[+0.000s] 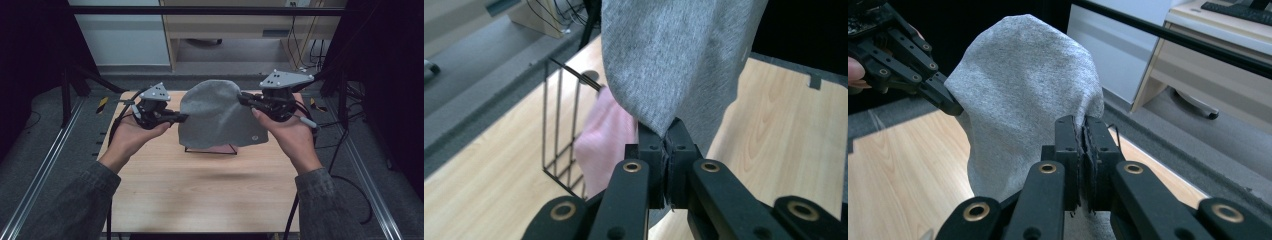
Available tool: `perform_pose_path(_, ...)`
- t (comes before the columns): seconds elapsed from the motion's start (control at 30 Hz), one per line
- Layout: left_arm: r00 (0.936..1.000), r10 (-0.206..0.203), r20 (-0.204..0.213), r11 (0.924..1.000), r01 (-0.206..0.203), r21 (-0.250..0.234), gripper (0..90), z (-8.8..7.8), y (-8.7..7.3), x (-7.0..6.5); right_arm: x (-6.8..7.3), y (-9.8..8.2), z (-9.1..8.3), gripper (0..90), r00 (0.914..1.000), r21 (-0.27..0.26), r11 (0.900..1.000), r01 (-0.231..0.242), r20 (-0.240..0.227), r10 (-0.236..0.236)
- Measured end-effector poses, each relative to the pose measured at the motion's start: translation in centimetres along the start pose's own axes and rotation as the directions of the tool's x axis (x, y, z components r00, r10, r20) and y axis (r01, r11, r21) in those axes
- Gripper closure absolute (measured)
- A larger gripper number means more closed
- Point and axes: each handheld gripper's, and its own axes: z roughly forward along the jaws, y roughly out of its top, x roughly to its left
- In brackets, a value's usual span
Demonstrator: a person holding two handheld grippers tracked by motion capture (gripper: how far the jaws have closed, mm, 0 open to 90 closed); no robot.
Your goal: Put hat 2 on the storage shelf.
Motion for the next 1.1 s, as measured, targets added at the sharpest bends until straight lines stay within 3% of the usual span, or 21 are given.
perform_pose_path(0.17, 0.9998, -0.017, -0.014, 0.9992, 0.017, -0.037, 87.8, -0.6, 1.5, 0.9, -1.1, 1.1, 0.3, 86.3, 0.9998, -0.012, 1.0, -0.012, 0.018, 0.012)
perform_pose_path(0.53, 0.9991, -0.041, -0.01, 0.9957, 0.04, -0.084, 87.8, -0.6, 2.6, 1.8, -2.6, 1.4, 0.4, 86.3, 0.9989, -0.041, 0.999, -0.033, 0.033, 0.034)
perform_pose_path(0.83, 0.9976, -0.026, -0.063, 0.9925, 0.019, -0.12, 87.8, 0.0, 4.4, 3.0, -4.3, 2.5, 1.2, 86.3, 0.9972, -0.094, 0.995, -0.046, 0.054, 0.051)
perform_pose_path(1.1, 0.9924, -0.06, -0.108, 0.9806, 0.038, -0.192, 87.8, 1.2, 5.4, 5.1, -6.0, 2.4, 3.2, 86.3, 0.9921, -0.144, 0.986, -0.088, 0.076, 0.099)
